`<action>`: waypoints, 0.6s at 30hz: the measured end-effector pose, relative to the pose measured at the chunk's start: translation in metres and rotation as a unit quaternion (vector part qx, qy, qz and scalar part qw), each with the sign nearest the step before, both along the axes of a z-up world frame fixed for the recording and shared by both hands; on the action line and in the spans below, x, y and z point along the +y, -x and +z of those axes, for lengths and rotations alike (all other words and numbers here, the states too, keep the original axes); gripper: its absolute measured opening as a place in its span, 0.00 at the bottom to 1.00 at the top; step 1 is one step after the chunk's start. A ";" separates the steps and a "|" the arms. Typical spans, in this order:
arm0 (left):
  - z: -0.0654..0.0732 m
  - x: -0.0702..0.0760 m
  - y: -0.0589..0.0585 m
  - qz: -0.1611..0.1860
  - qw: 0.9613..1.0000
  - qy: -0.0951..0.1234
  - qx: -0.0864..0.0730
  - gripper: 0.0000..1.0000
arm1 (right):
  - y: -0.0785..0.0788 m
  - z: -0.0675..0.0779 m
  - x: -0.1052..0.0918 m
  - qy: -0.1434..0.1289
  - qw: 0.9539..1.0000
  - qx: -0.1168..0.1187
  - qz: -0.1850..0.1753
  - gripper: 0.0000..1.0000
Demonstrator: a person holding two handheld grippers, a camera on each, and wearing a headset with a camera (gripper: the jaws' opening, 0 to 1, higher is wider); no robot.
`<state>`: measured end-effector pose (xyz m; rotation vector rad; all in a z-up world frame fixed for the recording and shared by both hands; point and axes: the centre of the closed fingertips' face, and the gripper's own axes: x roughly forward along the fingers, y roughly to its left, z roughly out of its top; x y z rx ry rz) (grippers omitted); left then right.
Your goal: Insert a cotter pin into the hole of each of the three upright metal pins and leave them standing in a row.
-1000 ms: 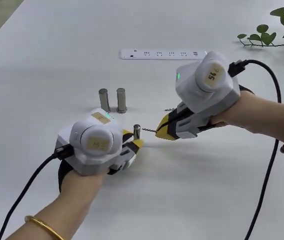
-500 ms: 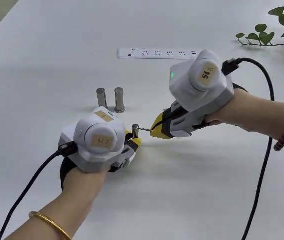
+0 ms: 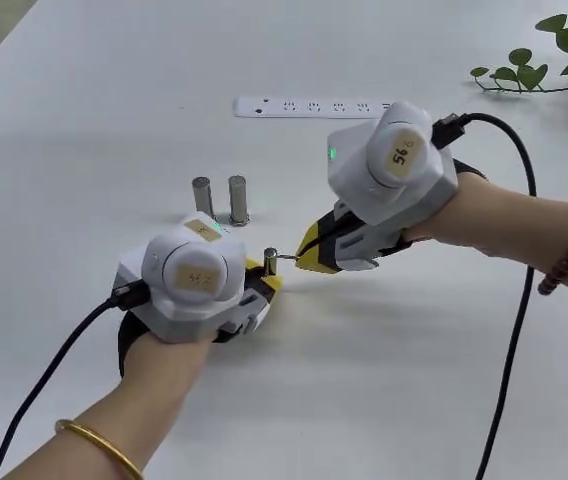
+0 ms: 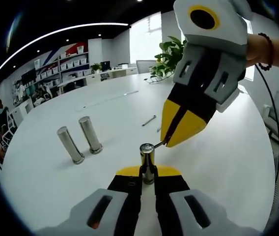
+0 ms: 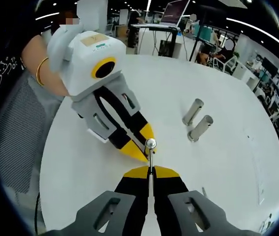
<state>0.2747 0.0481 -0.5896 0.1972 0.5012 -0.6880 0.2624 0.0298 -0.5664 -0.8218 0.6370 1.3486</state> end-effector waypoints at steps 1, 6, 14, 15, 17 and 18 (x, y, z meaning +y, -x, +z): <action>0.000 0.000 0.000 0.000 1.000 0.000 0.000 0.06 | -0.002 0.000 0.000 0.000 1.000 -0.006 0.007 0.00; 0.000 0.000 0.000 -0.005 1.000 0.000 -0.004 0.06 | -0.004 -0.001 0.000 0.007 0.997 -0.043 0.056 0.00; -0.001 -0.001 -0.001 -0.012 1.000 -0.002 -0.009 0.05 | -0.004 -0.001 0.001 -0.016 0.998 -0.026 0.047 0.00; -0.001 -0.001 -0.001 -0.013 1.000 -0.003 -0.009 0.05 | -0.003 -0.001 0.001 -0.017 0.998 -0.025 0.048 0.00; -0.001 -0.001 -0.001 -0.013 1.000 -0.004 -0.011 0.05 | 0.004 0.001 0.005 -0.040 0.998 0.006 0.037 0.00; -0.001 -0.001 0.000 -0.013 1.000 -0.003 -0.012 0.05 | 0.003 0.001 0.004 -0.045 0.998 0.018 0.027 0.00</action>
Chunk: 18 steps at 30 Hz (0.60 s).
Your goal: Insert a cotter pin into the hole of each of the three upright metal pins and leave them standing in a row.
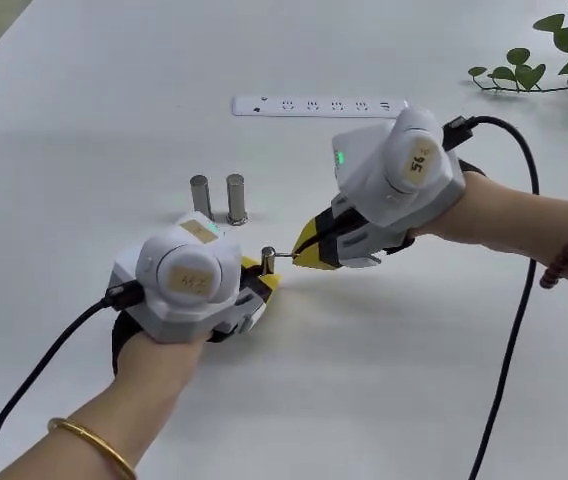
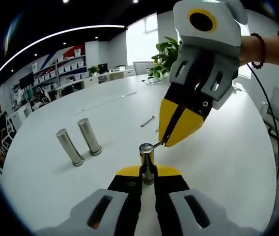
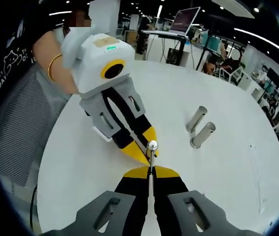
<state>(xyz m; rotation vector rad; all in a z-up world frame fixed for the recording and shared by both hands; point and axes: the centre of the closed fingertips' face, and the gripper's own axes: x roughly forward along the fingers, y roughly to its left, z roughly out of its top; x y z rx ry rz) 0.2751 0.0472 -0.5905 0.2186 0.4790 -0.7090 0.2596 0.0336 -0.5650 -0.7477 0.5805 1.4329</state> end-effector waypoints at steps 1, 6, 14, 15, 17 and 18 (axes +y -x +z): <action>0.000 0.000 0.000 0.000 1.000 0.001 -0.001 0.05 | -0.001 0.001 0.001 -0.008 1.000 0.007 -0.008 0.00; 0.000 -0.001 0.000 0.000 1.000 0.002 -0.001 0.05 | 0.000 0.001 0.001 -0.012 1.000 0.012 -0.014 0.00; 0.000 -0.004 0.001 -0.007 1.000 -0.006 -0.008 0.05 | 0.002 0.001 0.010 -0.017 1.000 0.011 -0.009 0.00; 0.000 -0.004 0.001 -0.006 1.000 -0.010 -0.010 0.05 | 0.002 0.001 0.012 -0.017 1.000 0.010 -0.010 0.00; 0.000 -0.004 0.001 0.000 1.000 -0.005 -0.007 0.05 | 0.000 0.002 0.014 -0.015 1.000 0.011 -0.012 0.00; 0.000 -0.003 0.000 0.002 1.000 -0.002 -0.006 0.05 | 0.001 0.001 0.015 -0.013 1.000 0.009 -0.011 0.00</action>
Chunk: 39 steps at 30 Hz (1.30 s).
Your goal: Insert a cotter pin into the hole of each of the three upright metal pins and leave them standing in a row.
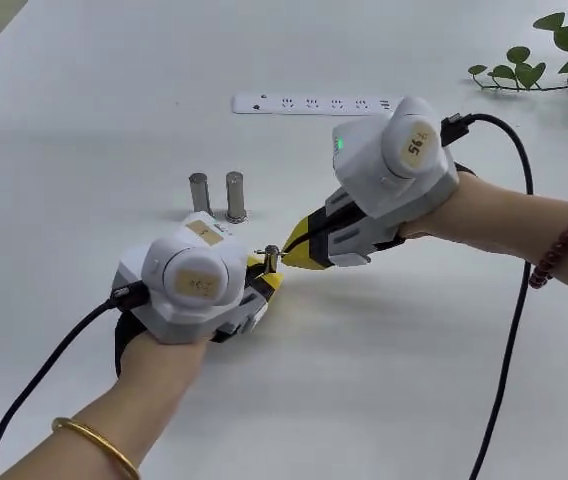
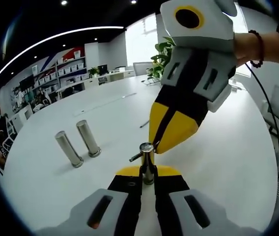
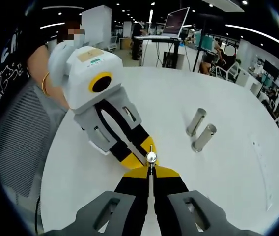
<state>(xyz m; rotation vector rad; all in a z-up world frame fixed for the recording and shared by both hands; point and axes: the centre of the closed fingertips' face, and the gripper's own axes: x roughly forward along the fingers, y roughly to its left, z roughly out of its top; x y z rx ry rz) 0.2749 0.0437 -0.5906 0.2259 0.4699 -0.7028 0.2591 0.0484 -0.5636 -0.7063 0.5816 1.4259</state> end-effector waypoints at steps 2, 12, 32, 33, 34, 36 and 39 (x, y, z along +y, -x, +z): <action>0.000 0.000 0.000 0.000 1.000 0.002 0.001 0.05 | -0.003 -0.001 0.000 0.002 1.000 0.000 0.000 0.00; 0.000 0.001 0.000 0.009 1.000 0.010 0.005 0.05 | -0.002 -0.003 -0.007 0.008 1.000 0.010 -0.023 0.07; 0.000 0.001 0.000 0.020 1.000 0.014 0.006 0.05 | -0.005 0.004 -0.007 0.004 0.999 0.002 -0.039 0.00; 0.000 0.001 0.000 0.020 1.000 0.014 0.006 0.05 | -0.005 0.004 -0.008 0.003 0.999 0.003 -0.041 0.00; 0.000 0.001 0.000 0.020 1.000 0.013 0.006 0.05 | -0.005 0.004 -0.009 0.002 0.999 0.008 -0.046 0.00; 0.000 0.001 0.000 0.021 1.000 0.014 0.007 0.05 | -0.008 0.003 -0.011 0.002 0.998 0.009 -0.056 0.00; 0.000 0.001 0.000 0.021 1.000 0.015 0.007 0.05 | -0.010 0.003 -0.015 -0.005 0.997 0.020 -0.077 0.02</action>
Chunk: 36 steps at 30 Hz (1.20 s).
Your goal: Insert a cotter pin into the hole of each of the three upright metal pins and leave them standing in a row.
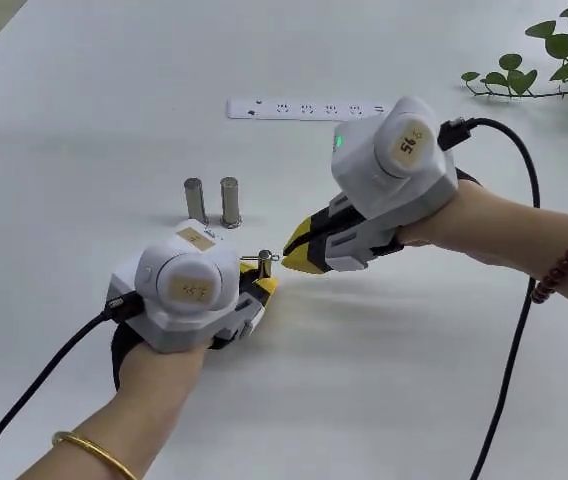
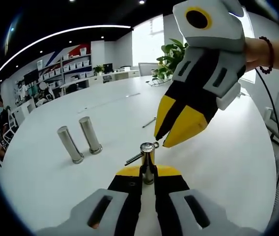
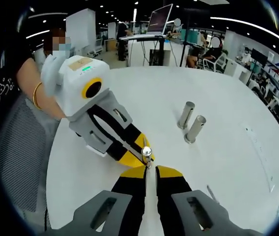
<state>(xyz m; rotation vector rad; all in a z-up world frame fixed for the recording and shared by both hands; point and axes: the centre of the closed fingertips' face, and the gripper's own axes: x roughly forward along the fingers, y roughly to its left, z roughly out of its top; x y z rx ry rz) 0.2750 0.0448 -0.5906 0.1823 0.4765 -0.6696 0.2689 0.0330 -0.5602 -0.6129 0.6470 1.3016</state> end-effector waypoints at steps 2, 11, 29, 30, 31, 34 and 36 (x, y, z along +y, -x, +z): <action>0.000 0.000 0.000 0.002 1.000 0.002 0.002 0.05 | 0.000 0.001 -0.001 -0.011 1.000 0.013 -0.017 0.05; 0.000 0.000 -0.001 0.002 1.000 0.010 0.003 0.05 | 0.002 0.010 -0.011 -0.074 0.990 0.056 -0.102 0.26; 0.008 0.028 -0.012 0.015 1.000 0.005 -0.005 0.05 | 0.002 0.017 -0.032 -0.103 0.980 0.040 -0.168 0.40; 0.009 0.030 -0.013 0.015 1.000 0.003 -0.005 0.05 | 0.002 0.017 -0.032 -0.105 0.979 0.040 -0.170 0.40; 0.009 0.034 -0.013 0.017 1.000 0.001 -0.006 0.05 | 0.003 0.017 -0.031 -0.107 0.978 0.041 -0.171 0.41; 0.007 0.043 -0.015 0.023 1.000 -0.007 -0.006 0.05 | 0.005 0.017 -0.029 -0.113 0.978 0.044 -0.172 0.40; 0.006 0.048 -0.015 0.026 1.000 -0.009 -0.004 0.05 | 0.006 0.017 -0.028 -0.112 0.978 0.046 -0.172 0.40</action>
